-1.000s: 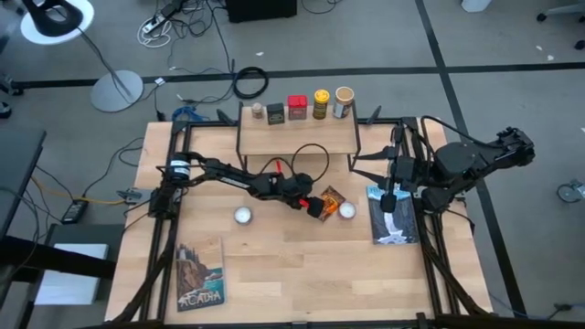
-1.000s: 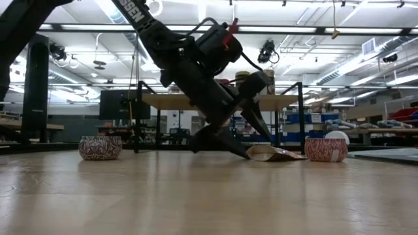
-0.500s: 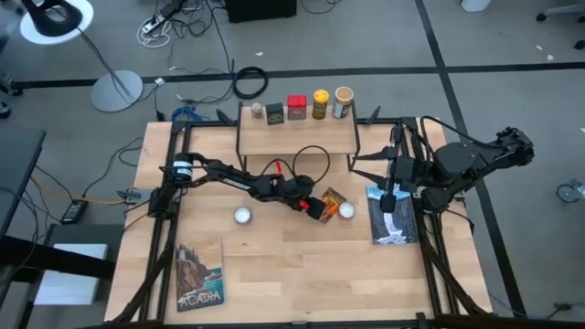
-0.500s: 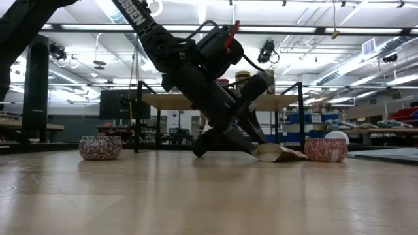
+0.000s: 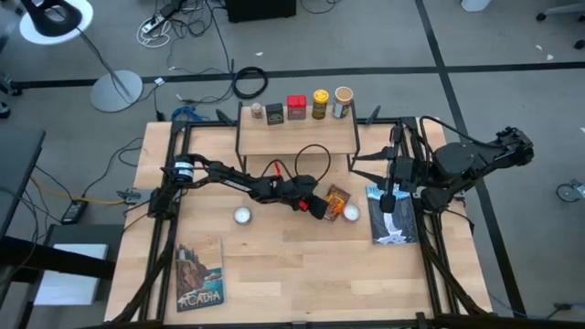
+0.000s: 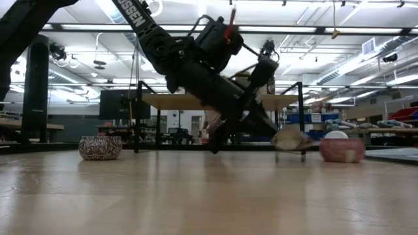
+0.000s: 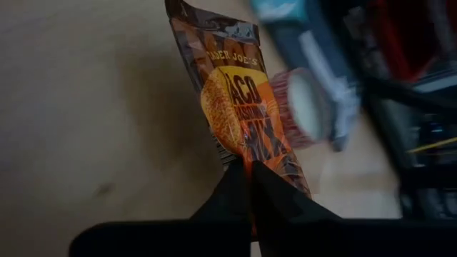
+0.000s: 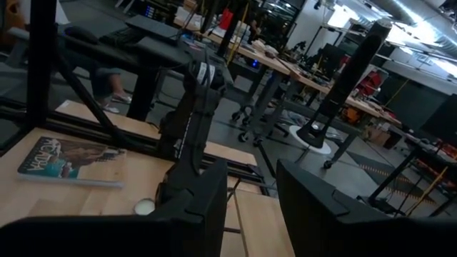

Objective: Shelf spices
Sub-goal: Put the orange seasoning pack on the shelf

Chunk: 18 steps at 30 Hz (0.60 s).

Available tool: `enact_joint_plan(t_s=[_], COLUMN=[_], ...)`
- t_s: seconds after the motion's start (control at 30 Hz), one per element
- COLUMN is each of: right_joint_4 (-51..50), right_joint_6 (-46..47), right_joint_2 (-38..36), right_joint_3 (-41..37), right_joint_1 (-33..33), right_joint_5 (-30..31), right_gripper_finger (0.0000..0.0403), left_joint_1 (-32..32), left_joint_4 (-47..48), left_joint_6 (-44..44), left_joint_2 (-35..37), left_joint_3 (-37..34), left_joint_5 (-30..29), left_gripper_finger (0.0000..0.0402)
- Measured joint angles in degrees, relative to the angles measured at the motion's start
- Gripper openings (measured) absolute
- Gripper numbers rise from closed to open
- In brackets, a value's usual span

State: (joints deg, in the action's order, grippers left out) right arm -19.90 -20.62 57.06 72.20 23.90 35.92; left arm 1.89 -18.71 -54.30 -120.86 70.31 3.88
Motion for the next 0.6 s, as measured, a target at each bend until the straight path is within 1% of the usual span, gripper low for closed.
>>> enact_joint_plan(t_s=[0.13, 0.27, 0.5, 0.6], right_joint_4=[0.0, 0.0, 0.0, 0.0], right_joint_6=[0.0, 0.0, -0.4, -0.5], right_joint_2=[0.0, 0.0, 0.0, 0.0], right_joint_3=[0.0, 0.0, 0.0, 0.0], right_joint_1=[0.0, 0.0, 0.0, 0.0], right_joint_5=[0.0, 0.0, 0.0, 0.0], right_gripper_finger=[0.0121, 0.0121, 0.0121, 0.0121], left_joint_1=[-1.3, -2.1, -3.7, -4.4], left_joint_4=[-4.4, -5.7, -12.5, -13.7], left_joint_6=[0.0, 0.9, 10.2, 16.7], left_joint_2=[0.0, 0.0, 0.3, 1.5], left_joint_3=[0.0, 0.1, 0.1, 0.2], left_joint_5=[-1.4, -3.8, -8.5, -11.8], left_gripper_finger=[0.0002, 0.0001, 0.0000, 0.0000])
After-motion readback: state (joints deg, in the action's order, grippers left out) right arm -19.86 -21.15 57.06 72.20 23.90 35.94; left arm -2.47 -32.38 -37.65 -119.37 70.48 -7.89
